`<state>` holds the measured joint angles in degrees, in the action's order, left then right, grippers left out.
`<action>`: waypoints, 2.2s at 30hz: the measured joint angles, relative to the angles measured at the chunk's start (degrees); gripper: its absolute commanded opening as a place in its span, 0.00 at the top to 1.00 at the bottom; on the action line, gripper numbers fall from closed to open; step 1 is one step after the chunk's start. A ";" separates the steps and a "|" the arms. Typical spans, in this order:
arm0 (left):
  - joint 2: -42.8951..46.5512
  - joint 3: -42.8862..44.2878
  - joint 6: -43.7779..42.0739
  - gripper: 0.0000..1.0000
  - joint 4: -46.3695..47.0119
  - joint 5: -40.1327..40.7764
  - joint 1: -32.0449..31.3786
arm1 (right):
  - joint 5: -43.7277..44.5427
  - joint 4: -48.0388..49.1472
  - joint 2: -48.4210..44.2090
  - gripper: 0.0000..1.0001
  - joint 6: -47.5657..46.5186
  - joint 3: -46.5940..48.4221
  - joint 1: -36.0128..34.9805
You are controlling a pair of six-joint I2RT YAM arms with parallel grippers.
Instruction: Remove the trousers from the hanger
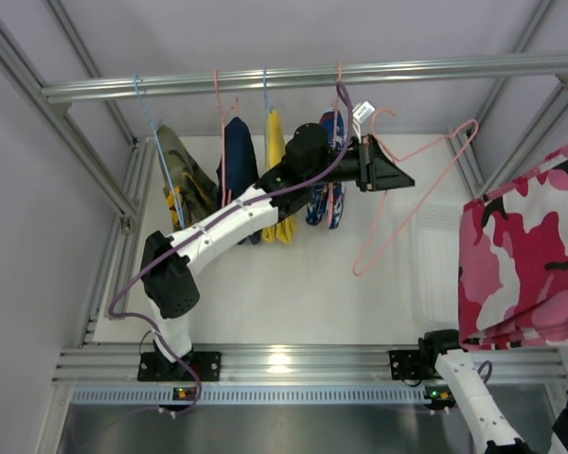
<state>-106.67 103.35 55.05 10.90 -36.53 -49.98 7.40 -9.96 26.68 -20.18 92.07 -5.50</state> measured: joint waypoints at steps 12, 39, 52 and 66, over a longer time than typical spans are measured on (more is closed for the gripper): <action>0.09 0.00 0.44 1.00 2.01 -0.26 0.24 | 26.29 -14.51 6.75 1.00 -17.81 -22.34 0.31; 0.20 4.61 5.55 1.00 5.79 1.49 2.67 | 37.99 -24.83 -0.28 0.90 -17.09 -54.77 0.37; -1.03 8.28 6.95 1.00 6.64 1.46 2.62 | 18.69 -14.99 32.94 0.57 -14.88 -54.47 16.74; -1.33 8.61 7.48 1.00 7.02 1.40 2.60 | -4.61 -20.76 7.48 0.13 -7.19 -45.38 18.18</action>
<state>-108.01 111.96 62.52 17.91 -35.14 -47.37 2.79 -30.72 34.15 -27.38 46.70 12.69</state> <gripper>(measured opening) 0.073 0.885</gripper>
